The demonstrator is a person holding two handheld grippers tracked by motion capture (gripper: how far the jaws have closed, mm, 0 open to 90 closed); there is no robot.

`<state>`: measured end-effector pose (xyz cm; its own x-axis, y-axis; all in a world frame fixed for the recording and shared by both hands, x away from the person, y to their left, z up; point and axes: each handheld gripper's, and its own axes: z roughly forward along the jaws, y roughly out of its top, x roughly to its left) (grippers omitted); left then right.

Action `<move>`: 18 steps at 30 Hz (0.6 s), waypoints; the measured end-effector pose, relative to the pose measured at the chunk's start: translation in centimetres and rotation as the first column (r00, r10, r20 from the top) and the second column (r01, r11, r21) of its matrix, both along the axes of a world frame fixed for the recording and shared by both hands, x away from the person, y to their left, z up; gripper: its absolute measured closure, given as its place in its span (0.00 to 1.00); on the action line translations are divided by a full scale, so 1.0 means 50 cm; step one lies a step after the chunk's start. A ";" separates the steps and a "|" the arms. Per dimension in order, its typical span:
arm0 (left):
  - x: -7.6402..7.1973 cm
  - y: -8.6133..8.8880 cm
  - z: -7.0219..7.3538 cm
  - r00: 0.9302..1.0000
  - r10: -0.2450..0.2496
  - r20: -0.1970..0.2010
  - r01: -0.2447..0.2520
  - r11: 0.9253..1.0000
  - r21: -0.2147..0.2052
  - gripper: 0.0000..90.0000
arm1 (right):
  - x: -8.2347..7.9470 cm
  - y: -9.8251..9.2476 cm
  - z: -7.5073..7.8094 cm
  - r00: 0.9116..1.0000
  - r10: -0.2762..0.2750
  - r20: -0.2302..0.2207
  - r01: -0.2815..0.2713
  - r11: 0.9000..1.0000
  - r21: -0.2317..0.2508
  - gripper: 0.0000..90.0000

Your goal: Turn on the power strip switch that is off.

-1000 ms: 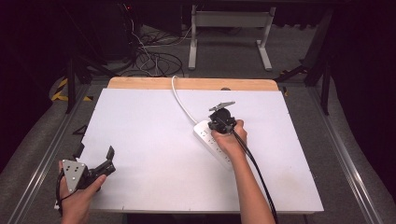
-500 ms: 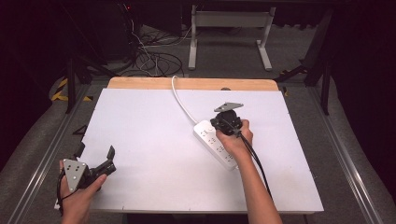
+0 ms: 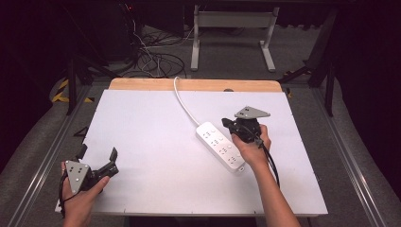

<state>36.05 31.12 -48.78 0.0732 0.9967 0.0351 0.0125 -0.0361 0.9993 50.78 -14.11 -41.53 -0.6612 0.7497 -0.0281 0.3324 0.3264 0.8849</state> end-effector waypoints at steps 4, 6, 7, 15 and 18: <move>0.000 -0.001 0.000 1.000 -0.002 -0.002 0.002 1.000 0.007 0.05 | -0.015 -0.022 0.003 1.000 -0.001 0.028 0.000 1.000 0.022 1.00; 0.000 -0.001 0.000 1.000 -0.002 -0.004 0.002 1.000 0.006 0.05 | -0.021 -0.031 0.004 0.999 -0.001 0.039 0.000 0.999 0.034 1.00; 0.000 -0.001 0.000 1.000 -0.002 -0.004 0.002 1.000 0.006 0.05 | -0.024 -0.037 0.003 0.999 0.001 0.047 -0.002 0.999 0.042 1.00; 0.000 -0.006 -0.001 1.000 -0.006 -0.002 0.006 1.000 0.008 0.05 | -0.046 -0.075 -0.003 0.996 0.009 0.087 -0.017 0.996 0.093 1.00; -0.001 -0.006 -0.001 1.000 -0.009 -0.007 0.009 1.000 0.012 0.05 | -0.054 -0.088 -0.006 0.994 0.011 0.106 -0.023 0.993 0.113 1.00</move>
<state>36.02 30.80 -48.84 0.0828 0.9955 0.0471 0.0188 -0.0488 0.9986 48.10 -18.53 -41.86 -0.6714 0.7409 -0.0128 0.2312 0.2259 0.9463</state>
